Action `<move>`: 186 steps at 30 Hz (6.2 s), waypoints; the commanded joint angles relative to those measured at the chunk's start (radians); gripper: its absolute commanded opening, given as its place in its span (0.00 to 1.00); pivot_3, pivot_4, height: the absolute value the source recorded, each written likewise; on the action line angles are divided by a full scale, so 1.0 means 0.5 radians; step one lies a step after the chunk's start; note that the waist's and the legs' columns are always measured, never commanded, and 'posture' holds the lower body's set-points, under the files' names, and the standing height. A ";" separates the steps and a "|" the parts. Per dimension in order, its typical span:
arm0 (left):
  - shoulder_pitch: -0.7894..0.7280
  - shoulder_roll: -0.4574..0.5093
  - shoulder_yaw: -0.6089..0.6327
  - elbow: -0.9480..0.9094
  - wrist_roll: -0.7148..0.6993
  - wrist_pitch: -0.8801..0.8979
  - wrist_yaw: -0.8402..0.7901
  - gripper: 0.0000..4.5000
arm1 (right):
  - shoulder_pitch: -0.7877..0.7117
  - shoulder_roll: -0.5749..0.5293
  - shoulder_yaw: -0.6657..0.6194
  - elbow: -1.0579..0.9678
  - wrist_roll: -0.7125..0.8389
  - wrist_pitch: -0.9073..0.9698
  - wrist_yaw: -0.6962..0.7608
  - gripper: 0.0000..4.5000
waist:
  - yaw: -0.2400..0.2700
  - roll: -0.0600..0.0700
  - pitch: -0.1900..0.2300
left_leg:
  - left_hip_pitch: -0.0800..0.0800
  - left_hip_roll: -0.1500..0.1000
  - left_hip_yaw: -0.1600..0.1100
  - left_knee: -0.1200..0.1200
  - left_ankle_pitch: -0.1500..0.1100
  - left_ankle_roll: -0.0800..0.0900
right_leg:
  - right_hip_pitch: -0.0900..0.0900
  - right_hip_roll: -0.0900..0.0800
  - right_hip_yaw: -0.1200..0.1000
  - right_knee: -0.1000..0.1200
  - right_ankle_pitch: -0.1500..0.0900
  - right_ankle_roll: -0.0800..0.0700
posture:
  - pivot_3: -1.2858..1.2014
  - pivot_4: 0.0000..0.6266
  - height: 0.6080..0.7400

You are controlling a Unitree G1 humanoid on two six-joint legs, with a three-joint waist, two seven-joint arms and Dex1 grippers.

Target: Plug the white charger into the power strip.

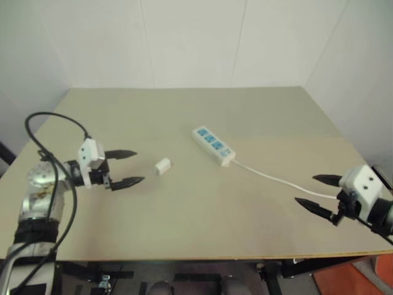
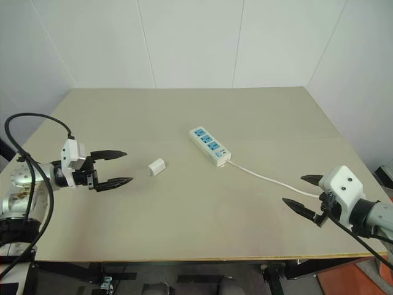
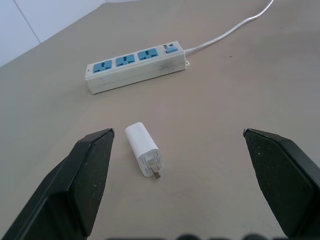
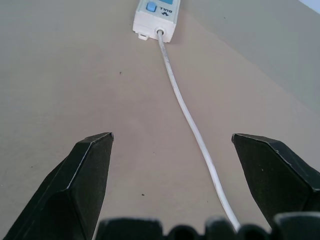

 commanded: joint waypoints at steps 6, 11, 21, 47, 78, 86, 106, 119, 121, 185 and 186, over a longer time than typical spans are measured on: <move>-0.032 0.013 0.017 -0.048 0.001 -0.012 0.027 1.00 | -0.017 -0.006 -0.053 -0.049 0.035 0.015 0.007 0.99 | 0.000 0.000 0.000 | 0.000 0.000 0.000 0.000 0.000 0.000 | 0.000 0.000 0.000 0.000 0.000 0.000 | 0.52 0.24 1.00; -0.053 -0.041 0.015 -0.092 -0.033 0.013 0.066 1.00 | -0.178 0.026 0.092 0.054 0.028 0.001 -0.005 0.99 | -0.003 0.000 0.000 | 0.001 0.000 0.000 0.000 0.000 0.000 | 0.001 0.000 0.000 0.000 0.000 0.000 | 0.52 0.24 1.00; -0.249 -0.214 -0.221 -0.332 0.191 0.103 0.334 1.00 | -1.115 0.308 0.834 0.758 -0.213 0.111 0.005 0.99 | -0.034 -0.001 0.000 | 0.002 -0.001 0.000 0.000 0.000 0.000 | 0.002 0.000 0.001 0.001 0.001 0.000 | 0.52 0.24 1.00; -0.384 -0.492 -0.427 -0.442 0.312 0.133 0.514 1.00 | -2.192 0.885 1.247 2.649 -0.846 -0.612 0.102 0.41 | -0.058 0.001 0.000 | -0.002 -0.001 -0.001 0.002 0.001 -0.001 | -0.004 -0.001 0.001 0.005 0.002 -0.001 | 0.52 0.24 1.00; -0.320 -0.314 -0.407 -0.428 0.331 0.194 0.465 1.00 | -0.963 0.381 0.978 0.584 -0.600 0.001 0.120 0.00 | -0.046 0.000 0.000 | 0.000 -0.002 -0.002 0.002 0.000 -0.001 | -0.002 -0.001 0.000 0.005 0.001 0.000 | 0.52 0.24 1.00; -0.314 -0.318 -0.383 -0.418 0.315 0.170 0.446 1.00 | -0.961 0.376 0.964 0.591 -0.567 -0.087 0.087 0.53 | -0.044 0.000 0.000 | -0.004 -0.002 -0.002 0.002 0.001 -0.001 | -0.003 -0.002 0.000 0.001 0.001 0.000 | 0.52 0.24 1.00; -0.394 -0.318 -0.384 -0.201 0.361 0.021 0.444 1.00 | -0.685 1.058 0.662 0.496 -0.247 -0.625 -0.372 1.00 | -0.044 0.000 0.000 | -0.001 -0.002 -0.001 0.001 0.001 -0.001 | -0.002 -0.001 0.001 0.004 0.001 0.000 | 0.52 0.24 1.00; -0.426 -0.325 -0.388 -0.139 0.360 -0.055 0.352 1.00 | -0.843 1.159 0.813 0.886 -0.309 -0.779 -0.334 1.00 | -0.045 0.001 0.000 | -0.001 -0.002 -0.001 0.001 0.001 -0.001 | -0.003 -0.001 0.000 0.004 0.001 0.000 | 0.52 0.24 1.00; -0.431 -0.325 -0.381 -0.130 0.371 -0.053 0.367 1.00 | -0.868 1.143 0.829 0.922 -0.301 -0.767 -0.287 1.00 | -0.045 0.001 0.000 | 0.000 -0.002 -0.002 0.001 0.001 -0.001 | -0.002 -0.001 0.000 0.004 0.001 0.000 | 0.52 0.24 1.00; -0.416 -0.349 -0.406 -0.314 0.502 0.155 0.662 1.00 | -0.888 1.106 0.921 1.081 -0.253 -0.768 -0.048 0.76 | -0.044 0.001 0.000 | -0.001 -0.002 -0.002 0.001 0.000 -0.001 | -0.002 -0.001 0.000 0.004 0.001 0.000 | 0.52 0.24 1.00; -0.449 -0.372 -0.426 -0.354 0.528 0.251 0.718 1.00 | -0.876 1.089 0.934 1.062 -0.259 -0.761 -0.020 0.76 | -0.040 0.001 0.000 | -0.001 -0.002 -0.002 0.001 0.001 -0.001 | -0.002 -0.001 0.000 0.004 0.001 0.000 | 0.52 0.24 1.00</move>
